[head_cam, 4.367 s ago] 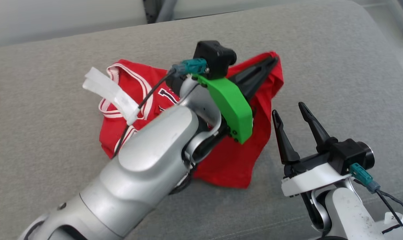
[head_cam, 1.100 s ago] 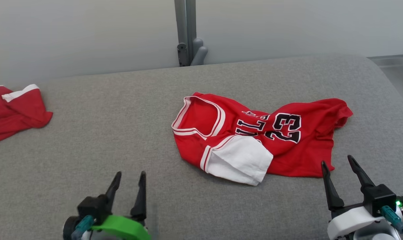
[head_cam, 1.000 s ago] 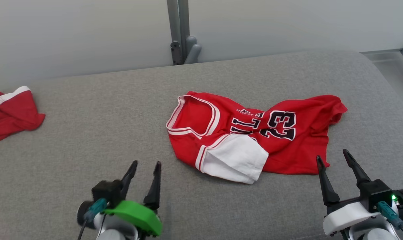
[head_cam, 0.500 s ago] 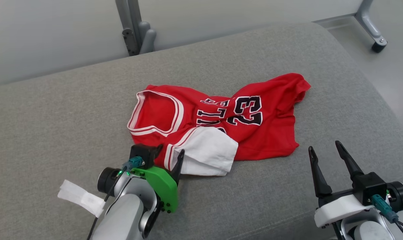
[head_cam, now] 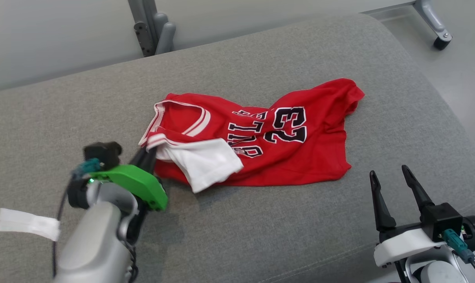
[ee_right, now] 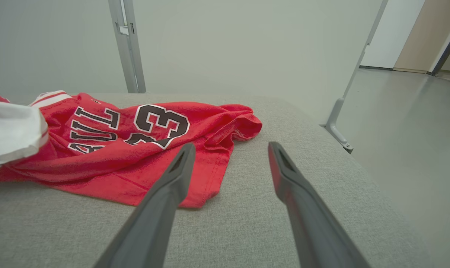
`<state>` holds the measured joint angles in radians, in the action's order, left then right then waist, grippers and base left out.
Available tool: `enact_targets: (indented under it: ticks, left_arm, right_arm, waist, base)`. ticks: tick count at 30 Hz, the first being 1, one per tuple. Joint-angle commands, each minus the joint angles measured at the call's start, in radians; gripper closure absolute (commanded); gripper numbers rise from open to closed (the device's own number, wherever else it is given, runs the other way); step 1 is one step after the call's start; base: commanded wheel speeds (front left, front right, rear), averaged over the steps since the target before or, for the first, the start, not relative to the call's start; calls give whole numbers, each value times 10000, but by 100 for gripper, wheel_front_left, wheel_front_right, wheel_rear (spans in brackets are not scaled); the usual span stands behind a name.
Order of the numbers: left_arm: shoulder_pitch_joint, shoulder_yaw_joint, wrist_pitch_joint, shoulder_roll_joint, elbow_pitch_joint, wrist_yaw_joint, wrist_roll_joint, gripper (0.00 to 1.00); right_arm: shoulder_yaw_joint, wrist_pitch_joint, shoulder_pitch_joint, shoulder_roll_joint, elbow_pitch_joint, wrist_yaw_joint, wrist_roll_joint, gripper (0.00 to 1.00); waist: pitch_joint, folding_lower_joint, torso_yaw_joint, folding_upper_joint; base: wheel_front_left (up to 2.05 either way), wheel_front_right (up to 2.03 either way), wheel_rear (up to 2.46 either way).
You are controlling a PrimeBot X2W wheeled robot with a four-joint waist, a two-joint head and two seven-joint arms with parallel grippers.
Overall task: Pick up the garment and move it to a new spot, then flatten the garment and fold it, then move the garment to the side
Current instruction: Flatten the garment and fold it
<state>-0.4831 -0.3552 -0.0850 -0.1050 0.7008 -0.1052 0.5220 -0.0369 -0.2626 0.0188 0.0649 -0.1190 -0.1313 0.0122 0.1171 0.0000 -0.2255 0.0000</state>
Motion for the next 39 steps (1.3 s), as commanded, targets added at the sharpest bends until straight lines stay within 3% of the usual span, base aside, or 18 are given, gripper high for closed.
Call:
enact_targets:
  ticks: [1,5,8,13,19,26,32,39]
  left_arm:
    - [-272,328,-2,-379,-402,-26,273,100]
    - [-620,1250,481,-1195,-2007,-14,997,100]
    - [-965,1778,1217,-2020,-3252,131,1313,100]
    - [-1729,2297,2715,-2931,-5165,342,1815,100]
    - [-3081,2078,4331,-3161,-6287,498,2211,100]
    - [-4375,664,5113,-1991,-5776,494,1966,100]
    - [-4257,-743,4944,-648,-3597,157,1844,100]
    - [-4312,-2630,3937,381,-1061,-229,1729,100]
  right_arm:
    - [3,-32,-130,-28,12,10,47,0]
    - [39,-32,-104,-12,-6,10,24,0]
    - [155,-32,-25,-8,-41,10,16,0]
    - [230,-32,63,-13,-88,10,4,0]
    - [380,-32,198,-30,-143,10,-53,0]
    - [706,-34,598,-93,-215,10,-191,0]
    - [1172,-32,1009,-129,-334,10,-445,0]
    - [1760,-32,1365,-144,-375,10,-1080,0]
  waist:
    - [-137,0,278,0]
    - [-263,0,600,0]
    - [-358,0,757,0]
    - [-443,0,871,0]
    - [-416,0,811,0]
    - [-133,0,213,0]
    - [379,0,-824,0]
    - [1265,0,-2364,0]
  base:
    - [0,0,0]
    - [0,0,0]
    - [0,0,0]
    - [0,0,0]
    - [0,0,0]
    - [0,0,0]
    - [0,0,0]
    - [0,0,0]
